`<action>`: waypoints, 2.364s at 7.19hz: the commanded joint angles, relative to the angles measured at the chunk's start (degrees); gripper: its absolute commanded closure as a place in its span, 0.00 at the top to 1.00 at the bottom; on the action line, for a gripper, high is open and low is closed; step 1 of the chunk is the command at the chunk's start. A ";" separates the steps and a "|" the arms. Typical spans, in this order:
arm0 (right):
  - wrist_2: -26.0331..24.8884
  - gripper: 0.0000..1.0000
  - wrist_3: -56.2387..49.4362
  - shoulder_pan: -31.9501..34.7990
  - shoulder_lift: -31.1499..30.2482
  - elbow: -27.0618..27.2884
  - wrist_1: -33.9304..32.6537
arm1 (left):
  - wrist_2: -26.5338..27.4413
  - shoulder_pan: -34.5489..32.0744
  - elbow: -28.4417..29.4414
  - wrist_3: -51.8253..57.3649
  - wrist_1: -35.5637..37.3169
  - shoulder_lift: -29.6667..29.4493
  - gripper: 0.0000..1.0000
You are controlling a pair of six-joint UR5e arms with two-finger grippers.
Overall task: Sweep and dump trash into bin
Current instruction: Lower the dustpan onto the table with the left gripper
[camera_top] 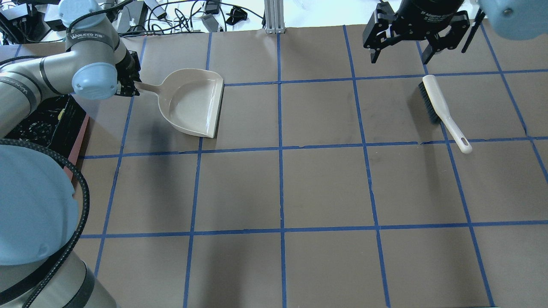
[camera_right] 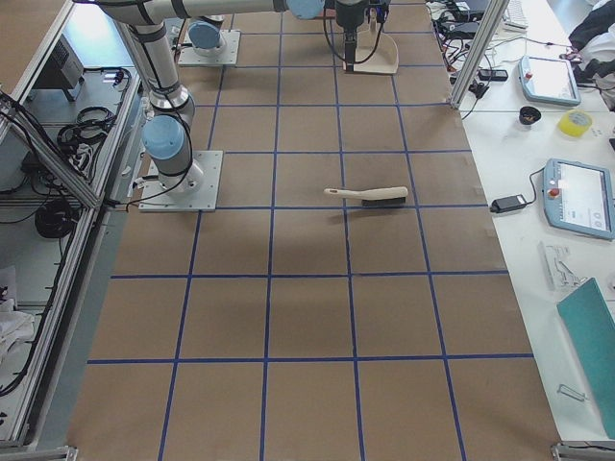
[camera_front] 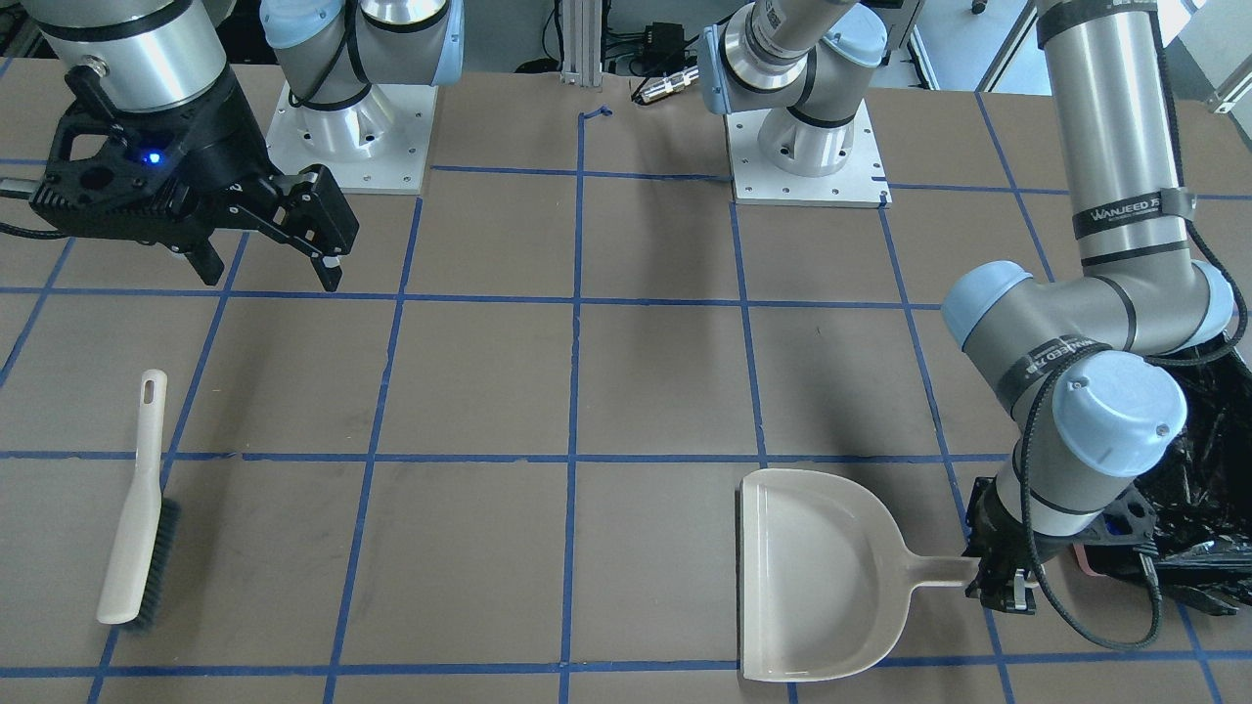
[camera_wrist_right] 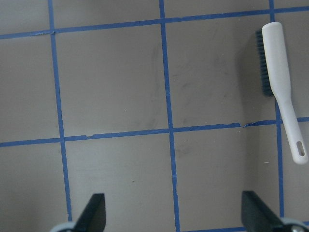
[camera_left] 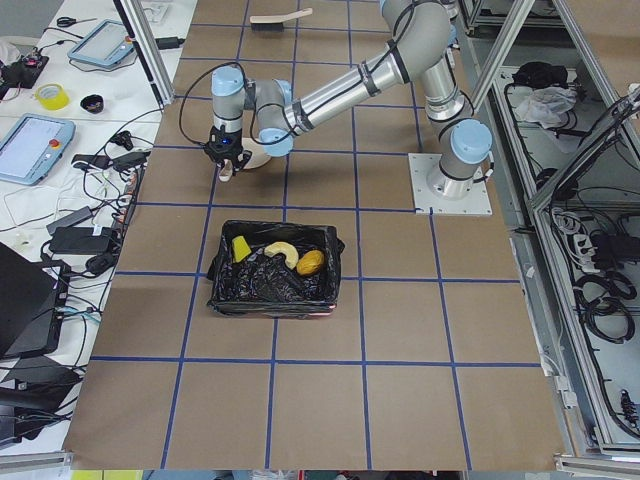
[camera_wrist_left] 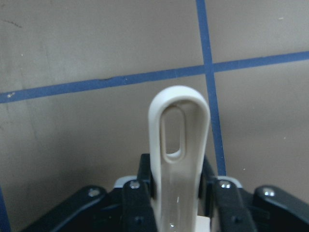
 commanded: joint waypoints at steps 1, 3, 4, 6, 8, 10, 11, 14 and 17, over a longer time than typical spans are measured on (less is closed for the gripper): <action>-2.96 1.00 -0.22 -0.26 -1.76 -0.58 0.18 | 0.15 -0.68 -0.04 -1.01 -0.16 0.11 0.00; -2.89 1.00 -0.22 -0.35 -3.87 -0.58 -0.17 | 0.15 -0.68 -0.39 -1.10 -0.34 0.02 0.00; -2.88 1.00 -0.22 -0.09 -4.23 -0.58 -0.17 | 0.15 -0.68 -0.40 -1.10 -0.34 0.02 0.00; -3.32 1.00 -0.40 -1.57 -0.04 -0.32 -1.13 | -0.20 -0.68 -0.48 -3.54 -0.60 0.02 0.12; -2.19 1.00 -0.05 -3.07 0.95 -0.49 -3.41 | -0.20 -0.68 -0.66 -4.62 -0.60 0.45 0.13; -2.18 1.00 -0.74 -2.64 -0.10 0.29 -1.59 | -0.12 -0.77 -2.50 -4.27 -0.60 1.16 0.22; -2.18 1.00 -0.05 -2.64 -0.36 0.47 -1.66 | -0.12 -0.77 -2.68 -3.48 -0.60 1.33 0.22; -2.01 1.00 -0.40 -2.90 0.34 0.82 -1.66 | 0.15 -0.77 -2.42 0.56 0.27 0.90 0.29; -1.65 1.00 -0.14 -2.73 0.68 2.84 -2.18 | -0.03 -0.77 -1.98 2.06 0.36 0.46 0.35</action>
